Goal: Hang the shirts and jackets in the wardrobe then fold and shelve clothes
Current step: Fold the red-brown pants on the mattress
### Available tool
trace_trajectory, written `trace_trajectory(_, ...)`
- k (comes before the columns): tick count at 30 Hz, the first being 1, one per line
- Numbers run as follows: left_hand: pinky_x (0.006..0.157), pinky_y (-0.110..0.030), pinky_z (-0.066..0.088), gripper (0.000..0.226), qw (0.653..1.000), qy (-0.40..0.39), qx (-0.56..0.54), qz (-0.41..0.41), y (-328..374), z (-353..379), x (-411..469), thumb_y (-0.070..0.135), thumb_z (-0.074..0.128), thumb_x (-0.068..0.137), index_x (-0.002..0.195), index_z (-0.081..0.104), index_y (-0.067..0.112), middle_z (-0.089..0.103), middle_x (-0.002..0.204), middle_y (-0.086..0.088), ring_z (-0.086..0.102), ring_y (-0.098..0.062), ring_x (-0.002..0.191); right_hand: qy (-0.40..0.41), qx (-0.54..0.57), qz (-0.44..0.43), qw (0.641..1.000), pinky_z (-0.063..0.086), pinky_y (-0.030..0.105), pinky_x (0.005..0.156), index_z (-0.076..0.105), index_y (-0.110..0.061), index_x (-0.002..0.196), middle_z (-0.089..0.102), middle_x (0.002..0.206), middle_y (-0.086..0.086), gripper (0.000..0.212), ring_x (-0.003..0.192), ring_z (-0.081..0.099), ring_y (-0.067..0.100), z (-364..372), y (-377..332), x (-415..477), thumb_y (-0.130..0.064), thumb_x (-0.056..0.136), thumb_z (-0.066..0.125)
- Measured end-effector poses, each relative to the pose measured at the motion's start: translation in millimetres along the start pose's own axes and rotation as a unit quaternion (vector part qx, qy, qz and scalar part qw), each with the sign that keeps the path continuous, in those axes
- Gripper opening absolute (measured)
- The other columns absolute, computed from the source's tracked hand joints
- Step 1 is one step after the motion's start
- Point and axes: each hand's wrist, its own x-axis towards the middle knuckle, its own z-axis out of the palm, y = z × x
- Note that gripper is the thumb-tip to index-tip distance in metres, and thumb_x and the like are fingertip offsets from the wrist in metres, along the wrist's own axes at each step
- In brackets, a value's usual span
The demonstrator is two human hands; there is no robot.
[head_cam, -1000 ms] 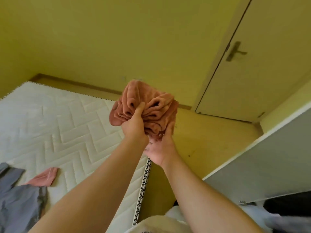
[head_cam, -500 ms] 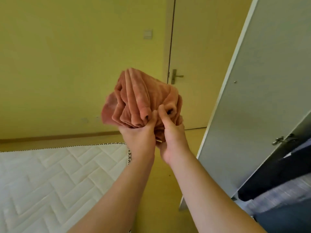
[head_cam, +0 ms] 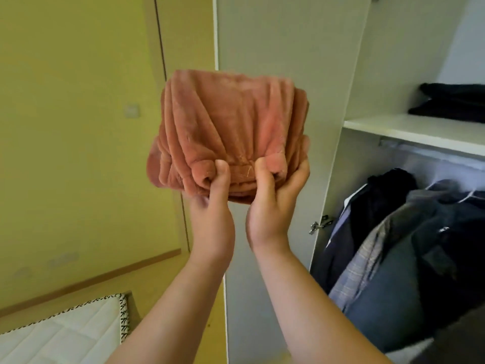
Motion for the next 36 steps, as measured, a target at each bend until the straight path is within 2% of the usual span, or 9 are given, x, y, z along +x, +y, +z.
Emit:
trace_trajectory(6, 0.114, -0.057, 0.035, 0.095, 0.986, -0.137, -0.026, -0.093, -10, 102, -16, 0.063, 0.065, 0.078, 0.148, 0.039, 0.005, 0.052, 0.145, -0.017, 0.049, -0.032, 0.135, 0.046, -0.115, -0.143, 0.982, 0.024, 0.039, 0.122, 0.008, -0.008, 0.157, 0.018, 0.164, 0.002, 0.083, 0.148, 0.024, 0.007, -79, -64, 61, -0.026, 0.093, 0.057)
trace_trajectory(10, 0.082, -0.012, 0.050, 0.078, 0.966, -0.226, -0.019, -0.120, -6, 184, -33, 0.053, 0.062, 0.073, 0.136, 0.055, 0.007, 0.067, 0.127, 0.001, 0.063, 0.003, 0.106, 0.086, -0.195, -0.193, 0.958, 0.023, 0.026, 0.120, 0.004, -0.009, 0.156, 0.014, 0.161, -0.005, 0.081, 0.147, 0.021, 0.001, -141, -117, 99, -0.021, 0.096, 0.057)
trace_trajectory(12, 0.067, -0.005, 0.046, 0.064, 0.953, -0.263, -0.037, -0.145, -4, 230, -40, 0.045, 0.063, 0.075, 0.129, 0.060, 0.011, 0.070, 0.113, 0.010, 0.064, 0.010, 0.090, 0.116, -0.234, -0.196, 0.945, 0.023, 0.018, 0.117, 0.003, -0.010, 0.157, 0.016, 0.157, -0.007, 0.084, 0.144, 0.023, -0.001, -171, -148, 119, -0.028, 0.095, 0.056)
trace_trajectory(19, 0.086, -0.024, 0.054, 0.040, 0.918, -0.342, -0.088, -0.178, -7, 380, -68, 0.031, 0.081, 0.075, 0.111, 0.071, 0.019, 0.077, 0.103, 0.005, 0.071, -0.006, 0.097, 0.220, -0.390, -0.175, 0.877, 0.027, -0.005, 0.085, 0.003, -0.014, 0.158, 0.024, 0.157, 0.008, 0.083, 0.126, 0.035, 0.006, -274, -242, 195, -0.037, 0.099, 0.056)
trace_trajectory(26, 0.085, -0.041, 0.060, 0.043, 0.907, -0.383, 0.042, -0.169, -49, 476, -80, 0.057, 0.071, 0.061, 0.096, 0.068, 0.032, 0.069, 0.092, 0.017, 0.070, -0.010, 0.085, 0.310, -0.465, 0.007, 0.829, 0.050, 0.038, 0.092, 0.012, -0.012, 0.149, 0.049, 0.141, 0.016, 0.089, 0.112, 0.060, 0.032, -348, -275, 256, -0.056, 0.087, 0.059)
trace_trajectory(29, 0.089, -0.042, 0.058, 0.064, 0.842, -0.461, 0.182, -0.213, -74, 499, -74, 0.056, 0.063, 0.073, 0.123, 0.063, 0.016, 0.070, 0.106, -0.003, 0.070, -0.024, 0.093, 0.317, -0.543, 0.109, 0.770, 0.047, 0.045, 0.100, 0.004, -0.009, 0.149, 0.045, 0.145, 0.015, 0.099, 0.117, 0.057, 0.036, -371, -268, 270, -0.064, 0.084, 0.055)
trace_trajectory(32, 0.091, -0.040, 0.052, 0.104, 0.792, -0.487, 0.324, -0.175, -88, 507, -61, 0.078, 0.057, 0.058, 0.136, 0.046, 0.010, 0.059, 0.124, -0.005, 0.064, -0.029, 0.107, 0.340, -0.660, 0.144, 0.654, 0.037, 0.049, 0.104, 0.000, -0.019, 0.153, 0.040, 0.149, 0.013, 0.109, 0.127, 0.047, 0.040, -383, -265, 281, -0.078, 0.076, 0.052)
trace_trajectory(34, 0.098, -0.045, 0.040, 0.118, 0.781, -0.449, 0.433, -0.019, -95, 511, -50, 0.089, 0.055, 0.056, 0.144, 0.028, 0.015, 0.041, 0.141, -0.010, 0.047, -0.034, 0.125, 0.318, -0.746, 0.098, 0.577, 0.032, 0.054, 0.104, -0.003, -0.029, 0.155, 0.025, 0.155, 0.016, 0.106, 0.134, 0.036, 0.041, -384, -266, 288, -0.077, 0.078, 0.052)
trace_trajectory(36, 0.108, -0.051, 0.030, 0.099, 0.762, -0.468, 0.410, 0.182, -99, 516, -39, 0.079, 0.055, 0.075, 0.152, 0.019, 0.029, 0.021, 0.157, -0.007, 0.029, -0.037, 0.138, 0.227, -0.821, 0.003, 0.524, 0.034, 0.054, 0.104, 0.007, -0.038, 0.154, 0.018, 0.157, 0.012, 0.085, 0.135, 0.031, 0.039, -381, -268, 296, -0.064, 0.088, 0.053)
